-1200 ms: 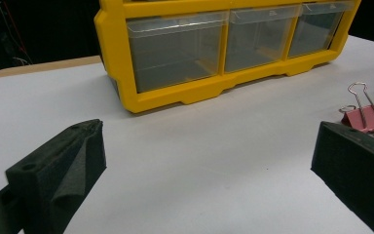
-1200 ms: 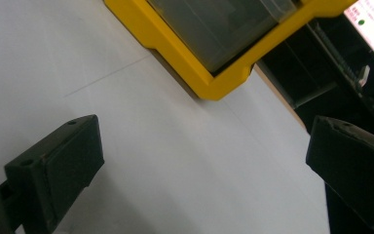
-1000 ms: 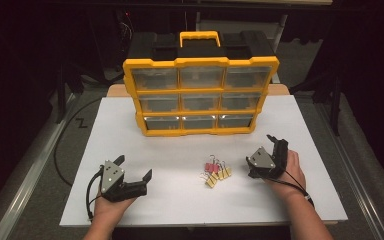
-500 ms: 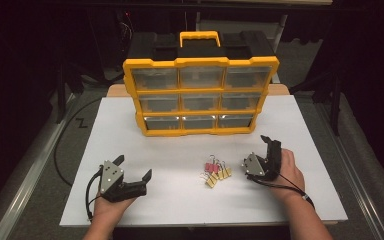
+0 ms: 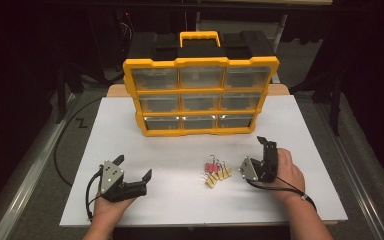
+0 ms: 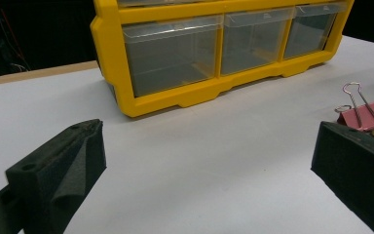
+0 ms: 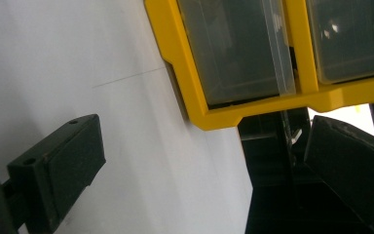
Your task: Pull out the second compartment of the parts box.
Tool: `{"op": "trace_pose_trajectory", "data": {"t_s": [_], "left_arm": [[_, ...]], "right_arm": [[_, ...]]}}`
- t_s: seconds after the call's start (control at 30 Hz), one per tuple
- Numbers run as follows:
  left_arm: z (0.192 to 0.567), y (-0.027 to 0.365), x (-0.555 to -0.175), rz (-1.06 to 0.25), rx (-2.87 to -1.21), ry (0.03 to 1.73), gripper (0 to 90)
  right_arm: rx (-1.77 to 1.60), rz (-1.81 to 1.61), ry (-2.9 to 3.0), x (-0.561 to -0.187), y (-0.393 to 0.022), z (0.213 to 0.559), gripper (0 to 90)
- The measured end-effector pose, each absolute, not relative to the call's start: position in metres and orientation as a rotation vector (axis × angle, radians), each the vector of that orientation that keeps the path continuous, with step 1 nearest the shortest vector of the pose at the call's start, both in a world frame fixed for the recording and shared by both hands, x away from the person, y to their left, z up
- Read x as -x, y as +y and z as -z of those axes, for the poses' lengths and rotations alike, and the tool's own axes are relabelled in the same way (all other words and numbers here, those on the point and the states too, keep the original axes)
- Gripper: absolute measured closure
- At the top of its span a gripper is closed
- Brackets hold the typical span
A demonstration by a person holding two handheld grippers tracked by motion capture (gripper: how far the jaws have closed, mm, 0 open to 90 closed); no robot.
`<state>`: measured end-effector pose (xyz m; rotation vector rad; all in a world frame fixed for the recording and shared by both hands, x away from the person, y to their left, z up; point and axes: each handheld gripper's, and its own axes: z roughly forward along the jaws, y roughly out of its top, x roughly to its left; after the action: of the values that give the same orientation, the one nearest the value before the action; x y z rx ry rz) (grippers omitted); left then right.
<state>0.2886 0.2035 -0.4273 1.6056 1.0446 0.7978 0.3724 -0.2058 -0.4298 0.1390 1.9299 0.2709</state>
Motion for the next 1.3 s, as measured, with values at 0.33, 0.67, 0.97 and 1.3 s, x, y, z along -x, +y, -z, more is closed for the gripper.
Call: {"op": "trace_pose_trajectory", "data": {"t_s": [0.33, 0.67, 0.97, 1.3], "left_arm": [[0.427, 0.205, -0.288, -0.819, -1.595, 1.051, 0.3], [0.428, 0.202, -0.289, -0.81, -1.638, 1.073, 0.3], [0.43, 0.197, -0.29, -0.828, -1.682, 1.034, 0.3], [0.43, 0.198, -0.289, -0.837, -1.644, 1.019, 0.3]], "right_arm": [[-0.075, -0.182, 1.918, -0.372, -0.199, 0.429, 2.6], [-0.045, -0.121, 1.895, -0.373, -0.198, 0.429, 7.4], [-0.017, -0.103, 1.856, -0.374, -0.197, 0.429, 20.2], [0.01, -0.072, 1.85, -0.379, -0.189, 0.433, 36.2]]}}
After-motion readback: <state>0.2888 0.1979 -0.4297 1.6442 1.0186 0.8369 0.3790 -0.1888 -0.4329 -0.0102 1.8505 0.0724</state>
